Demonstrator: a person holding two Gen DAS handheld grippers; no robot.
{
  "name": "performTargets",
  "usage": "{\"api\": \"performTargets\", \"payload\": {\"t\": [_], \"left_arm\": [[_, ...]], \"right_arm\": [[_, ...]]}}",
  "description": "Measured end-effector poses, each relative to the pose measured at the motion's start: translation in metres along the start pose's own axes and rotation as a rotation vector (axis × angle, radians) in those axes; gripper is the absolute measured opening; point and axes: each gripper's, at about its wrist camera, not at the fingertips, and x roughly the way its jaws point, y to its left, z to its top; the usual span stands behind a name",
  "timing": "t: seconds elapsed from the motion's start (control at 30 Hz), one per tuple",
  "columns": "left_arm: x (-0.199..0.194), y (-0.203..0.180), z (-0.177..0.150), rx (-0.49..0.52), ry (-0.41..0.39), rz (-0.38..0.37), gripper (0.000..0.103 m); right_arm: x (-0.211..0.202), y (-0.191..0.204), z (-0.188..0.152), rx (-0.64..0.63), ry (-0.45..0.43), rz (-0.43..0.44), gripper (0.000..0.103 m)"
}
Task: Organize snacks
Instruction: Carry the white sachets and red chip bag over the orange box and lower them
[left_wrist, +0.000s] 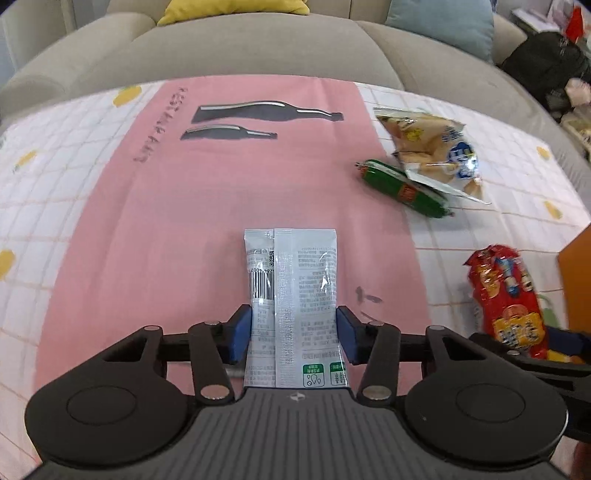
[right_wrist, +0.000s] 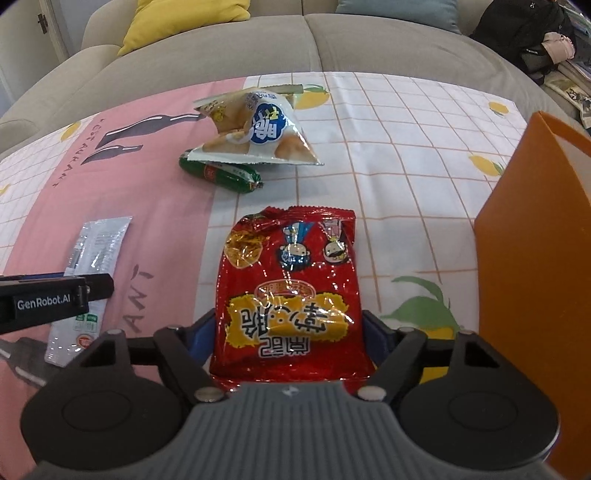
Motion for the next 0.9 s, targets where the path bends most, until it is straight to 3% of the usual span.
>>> {"api": "performTargets", "payload": {"t": [0.47, 0.9], "left_arm": [[-0.058, -0.007, -0.013, -0.093, -0.021, -0.209, 0.054], [-0.126, -0.047, -0.003, -0.02, -0.09, -0.339, 0.054]], "right_arm": [[-0.07, -0.012, -0.01, -0.012, -0.062, 0.086, 0.072], [-0.158, -0.05, 0.002, -0.051, -0.19, 0.132, 0.071]]}}
